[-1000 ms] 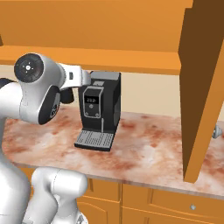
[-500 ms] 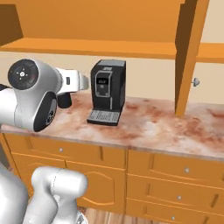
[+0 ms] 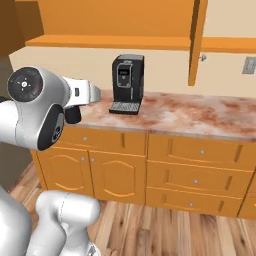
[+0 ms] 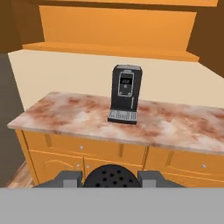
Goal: Retrieve the shaker from the cabinet and place it next the steak on a plate on the dining table.
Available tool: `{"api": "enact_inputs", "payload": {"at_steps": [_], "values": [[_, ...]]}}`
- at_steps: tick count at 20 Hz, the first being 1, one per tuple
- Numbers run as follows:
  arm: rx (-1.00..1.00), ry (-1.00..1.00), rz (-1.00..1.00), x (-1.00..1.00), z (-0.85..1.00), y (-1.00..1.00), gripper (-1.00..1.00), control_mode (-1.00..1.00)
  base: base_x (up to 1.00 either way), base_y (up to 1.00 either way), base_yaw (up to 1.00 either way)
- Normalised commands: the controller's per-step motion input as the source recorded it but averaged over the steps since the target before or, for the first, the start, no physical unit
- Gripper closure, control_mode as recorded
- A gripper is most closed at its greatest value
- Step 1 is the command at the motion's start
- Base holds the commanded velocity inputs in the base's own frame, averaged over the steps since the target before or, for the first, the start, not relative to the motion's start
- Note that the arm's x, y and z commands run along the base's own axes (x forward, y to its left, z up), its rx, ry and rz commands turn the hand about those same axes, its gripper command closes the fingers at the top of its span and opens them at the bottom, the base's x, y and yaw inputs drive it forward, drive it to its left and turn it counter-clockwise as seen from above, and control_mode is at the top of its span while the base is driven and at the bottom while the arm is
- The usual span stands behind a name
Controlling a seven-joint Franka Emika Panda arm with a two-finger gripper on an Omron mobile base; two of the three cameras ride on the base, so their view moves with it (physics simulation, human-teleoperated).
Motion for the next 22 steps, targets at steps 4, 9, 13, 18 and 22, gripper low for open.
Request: {"api": "enact_inputs", "payload": {"at_steps": [4, 9, 13, 18, 22], "values": [[0.00, 0.00, 0.00, 0.00, 0.00, 0.00, 1.00, 1.00, -0.57, -0.36, -0.34], [0.00, 0.00, 0.00, 0.00, 0.00, 0.00, 1.00, 1.00, -0.45, -0.37, -0.38], [0.00, 0.00, 0.00, 0.00, 0.00, 0.00, 1.00, 1.00, -0.61, -0.42, -0.44], [0.00, 0.00, 0.00, 0.00, 0.00, 0.00, 1.00, 1.00, -0.82, -0.35, -0.46], [0.00, 0.00, 0.00, 0.00, 0.00, 0.00, 1.00, 1.00, -1.00, -0.24, -0.46]]}}
